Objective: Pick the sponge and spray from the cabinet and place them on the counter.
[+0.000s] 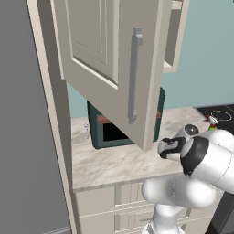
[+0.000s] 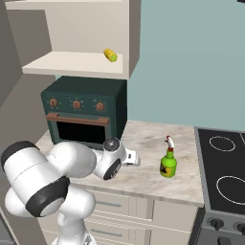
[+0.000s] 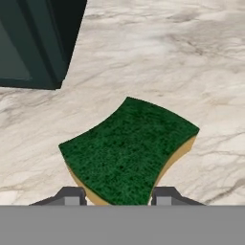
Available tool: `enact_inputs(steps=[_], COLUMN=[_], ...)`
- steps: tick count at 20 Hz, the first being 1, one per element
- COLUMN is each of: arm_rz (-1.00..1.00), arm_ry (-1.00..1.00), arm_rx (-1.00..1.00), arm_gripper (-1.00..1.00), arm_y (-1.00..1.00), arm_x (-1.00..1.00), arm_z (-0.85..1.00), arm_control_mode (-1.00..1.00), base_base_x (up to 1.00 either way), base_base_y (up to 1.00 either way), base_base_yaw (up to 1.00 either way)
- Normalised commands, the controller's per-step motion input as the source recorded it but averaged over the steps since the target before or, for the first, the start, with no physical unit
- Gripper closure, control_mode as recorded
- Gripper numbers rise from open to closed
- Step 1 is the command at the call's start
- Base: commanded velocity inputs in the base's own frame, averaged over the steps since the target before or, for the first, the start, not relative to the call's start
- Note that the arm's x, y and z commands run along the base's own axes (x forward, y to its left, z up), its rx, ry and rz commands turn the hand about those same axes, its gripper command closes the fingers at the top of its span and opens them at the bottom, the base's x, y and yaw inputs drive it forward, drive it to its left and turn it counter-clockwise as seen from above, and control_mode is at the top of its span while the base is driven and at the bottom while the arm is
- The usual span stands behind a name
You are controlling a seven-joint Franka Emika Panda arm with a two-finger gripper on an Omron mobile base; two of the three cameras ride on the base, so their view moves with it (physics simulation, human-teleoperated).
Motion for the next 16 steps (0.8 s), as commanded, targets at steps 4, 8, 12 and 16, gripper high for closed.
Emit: enact_inputs(steps=[4,8,12,16], arm_rz=[-0.01,-0.03,-0.05,-0.03], arm_ry=[-0.03,0.00,0.00,-0.03], arm_rx=[0.00,-0.03,-0.01,0.00], arm_gripper=[1.00,-1.00,-1.00,-1.00], arm_y=[0.12,0.19,0.00,-0.09], arm_x=[0.00,0.00,-0.09,-0.29], arm_z=[-0.23,-0.29,-0.03,0.09], arm_control_mode=[-1.00,-1.00,-1.00,-1.00], base_base_x=[0.00,0.00,0.00,0.00], base_base_y=[0.00,0.00,0.00,0.00], base_base_yaw=[0.00,0.00,0.00,0.00])
